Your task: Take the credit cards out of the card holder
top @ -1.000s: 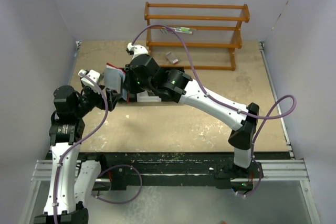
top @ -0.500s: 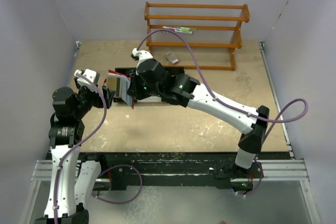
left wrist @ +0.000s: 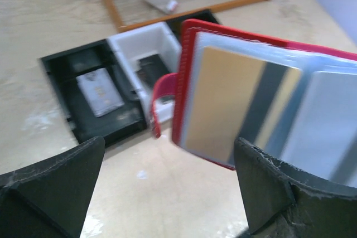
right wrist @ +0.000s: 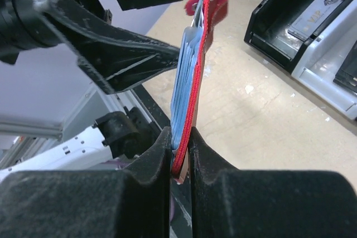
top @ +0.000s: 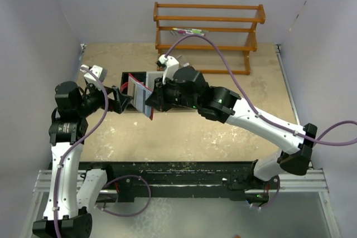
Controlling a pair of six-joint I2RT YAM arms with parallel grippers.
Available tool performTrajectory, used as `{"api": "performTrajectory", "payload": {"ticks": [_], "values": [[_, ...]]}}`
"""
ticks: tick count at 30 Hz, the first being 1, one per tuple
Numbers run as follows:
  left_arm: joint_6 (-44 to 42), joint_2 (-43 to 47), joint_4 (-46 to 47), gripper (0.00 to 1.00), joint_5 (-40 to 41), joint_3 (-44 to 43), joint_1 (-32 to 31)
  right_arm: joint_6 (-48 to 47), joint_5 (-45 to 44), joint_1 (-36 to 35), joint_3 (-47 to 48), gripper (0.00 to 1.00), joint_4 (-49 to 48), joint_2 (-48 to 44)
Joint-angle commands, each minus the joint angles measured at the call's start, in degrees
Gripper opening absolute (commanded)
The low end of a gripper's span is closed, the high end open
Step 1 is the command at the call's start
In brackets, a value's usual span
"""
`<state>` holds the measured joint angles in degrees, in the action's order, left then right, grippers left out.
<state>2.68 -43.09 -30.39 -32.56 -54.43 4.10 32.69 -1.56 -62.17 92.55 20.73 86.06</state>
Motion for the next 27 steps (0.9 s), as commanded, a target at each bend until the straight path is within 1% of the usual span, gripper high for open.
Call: {"api": "performTrajectory", "payload": {"ticks": [1,5,7,11,14,18,20,21,27], "values": [[4.6,-0.9,-1.4,0.99,-17.9,-4.6,0.1,-3.6,4.3,1.4,-2.7,0.0,-7.1,-6.1],[7.4,-2.7,-1.6,0.99,-27.2,-5.5,0.1,-5.7,5.7,2.2,-4.6,0.0,-7.5,-9.4],[8.8,-3.6,-1.0,0.99,-29.5,-5.4,0.1,-6.6,6.7,2.4,-4.8,0.0,-7.6,-10.5],[11.3,-3.5,1.4,0.99,-29.8,-5.3,0.1,-7.8,8.5,2.7,-4.8,0.0,-7.0,-12.1],[15.1,-2.9,4.6,0.99,-31.9,-5.2,0.1,-8.3,9.6,3.2,-5.1,0.0,-6.5,-13.1],[24.7,-2.0,12.7,1.0,-37.5,-4.7,0.1,-8.6,12.7,3.5,-5.3,0.0,-6.4,-13.5],[29.7,-1.1,18.5,0.99,-39.2,-4.0,0.1,-8.5,13.9,3.6,-5.4,0.0,-6.5,-13.4],[32.0,-0.7,19.8,0.99,-39.6,-3.9,0.1,-8.4,14.5,3.7,-5.5,0.0,-6.6,-13.4],[34.9,-0.8,21.2,0.93,-39.8,-4.4,0.1,-7.4,16.6,4.9,-6.4,0.0,-7.9,-14.3]]}}
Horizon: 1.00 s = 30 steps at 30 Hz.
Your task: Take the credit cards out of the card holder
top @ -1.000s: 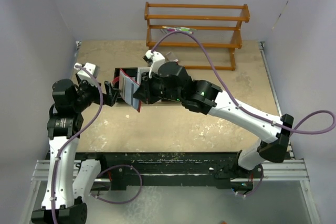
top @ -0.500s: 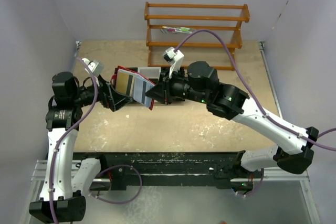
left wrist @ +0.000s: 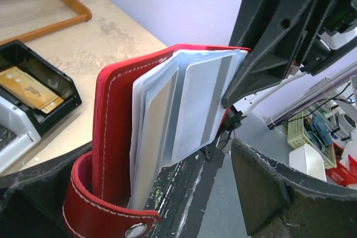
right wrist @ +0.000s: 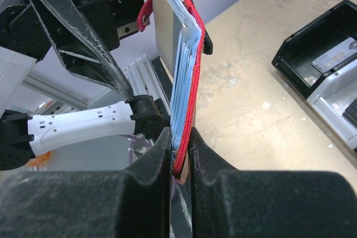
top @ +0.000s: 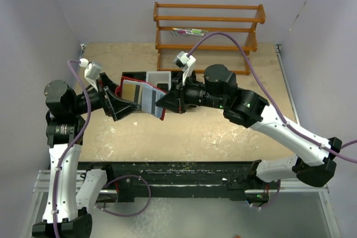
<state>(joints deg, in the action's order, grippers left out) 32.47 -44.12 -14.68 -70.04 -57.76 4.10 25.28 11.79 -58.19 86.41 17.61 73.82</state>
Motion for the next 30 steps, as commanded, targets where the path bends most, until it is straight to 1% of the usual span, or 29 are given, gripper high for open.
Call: {"api": "performTrajectory", "payload": {"ticks": [1,3,9,14,15,25,28,30], "values": [[5.1,0.3,5.6,0.92,-2.3,-1.0,0.1,0.2,3.4,1.0,-0.4,0.0,-5.0,-2.2],[5.3,0.2,5.8,0.88,-2.3,-1.0,0.1,0.6,3.8,1.3,-0.9,0.0,-5.3,-2.6],[4.5,-0.5,5.3,0.69,-1.8,-1.0,0.1,1.5,5.7,2.9,-2.8,0.0,-5.9,-4.1],[3.2,-0.4,4.1,0.61,-0.1,-1.4,0.1,2.4,7.3,4.6,-4.8,0.0,-6.3,-5.7],[2.7,-0.4,3.4,0.59,0.4,-1.6,0.1,2.6,7.9,4.8,-5.2,0.0,-7.6,-5.9],[4.1,-0.6,3.6,0.33,1.7,-1.5,0.1,4.3,12.8,5.5,-7.3,0.0,-11.1,-5.2],[3.9,-0.7,2.7,0.28,2.2,-1.5,0.2,4.4,14.5,5.8,-7.9,0.0,-11.7,-5.2],[4.6,-1.0,2.7,0.27,1.8,-1.5,0.1,4.6,15.4,6.2,-8.3,0.0,-12.2,-5.3]]}}
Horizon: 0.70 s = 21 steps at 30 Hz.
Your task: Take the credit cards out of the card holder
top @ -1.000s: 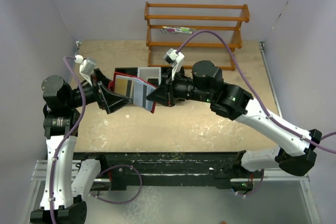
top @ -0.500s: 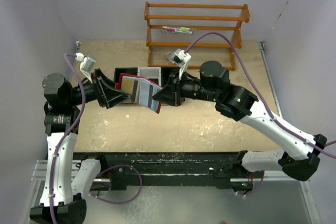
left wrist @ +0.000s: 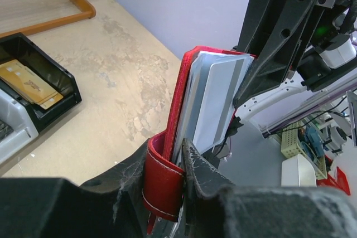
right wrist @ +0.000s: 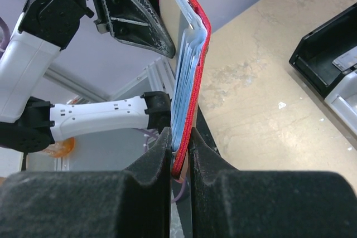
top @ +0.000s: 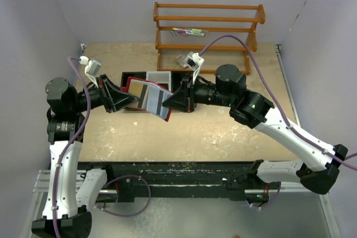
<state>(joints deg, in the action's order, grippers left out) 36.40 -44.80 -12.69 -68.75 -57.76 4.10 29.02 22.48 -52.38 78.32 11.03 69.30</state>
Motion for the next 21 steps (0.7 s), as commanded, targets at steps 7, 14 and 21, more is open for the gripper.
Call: {"api": "performTrajectory", "payload": {"ticks": [7,14,21], "values": [[10.4,-1.0,9.9,0.57,-2.2,1.3,0.2,2.8,7.2,1.0,-1.3,0.0,-7.9,0.0],[9.9,-1.0,9.0,0.47,-2.5,1.7,0.2,3.0,7.1,1.3,-1.5,0.0,-7.9,0.1],[9.6,-1.0,7.6,0.29,-3.5,0.7,0.1,3.7,8.6,3.6,-3.3,0.0,-8.5,-1.4]]}}
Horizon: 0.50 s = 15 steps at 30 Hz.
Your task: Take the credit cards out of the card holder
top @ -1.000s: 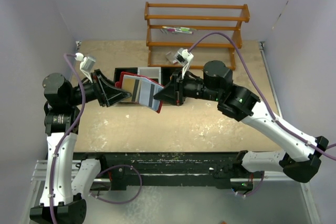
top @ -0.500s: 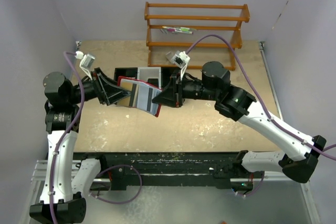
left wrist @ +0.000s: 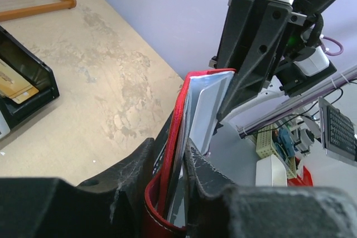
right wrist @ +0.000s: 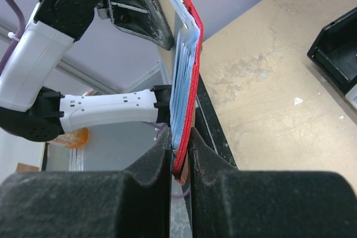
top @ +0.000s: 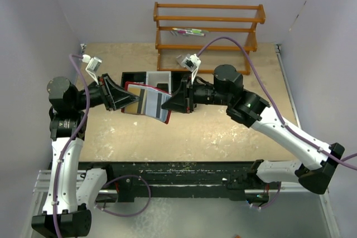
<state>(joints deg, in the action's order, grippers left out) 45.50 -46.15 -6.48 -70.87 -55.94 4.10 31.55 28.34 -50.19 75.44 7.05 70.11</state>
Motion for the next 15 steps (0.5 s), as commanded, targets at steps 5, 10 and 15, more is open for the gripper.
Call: {"api": "performTrajectory", "payload": {"ticks": [5,10,15], "values": [[2.4,0.2,2.2,0.26,-2.8,-1.7,0.2,2.6,5.6,3.0,-2.8,0.0,-7.0,-2.9],[8.2,-0.3,7.8,0.22,-4.7,-0.1,0.1,5.2,9.4,4.6,-5.6,0.0,-11.6,-2.9],[11.9,-0.4,10.3,0.14,-3.9,0.9,0.1,7.9,12.4,4.9,-7.7,0.08,-16.6,-2.6]]}}
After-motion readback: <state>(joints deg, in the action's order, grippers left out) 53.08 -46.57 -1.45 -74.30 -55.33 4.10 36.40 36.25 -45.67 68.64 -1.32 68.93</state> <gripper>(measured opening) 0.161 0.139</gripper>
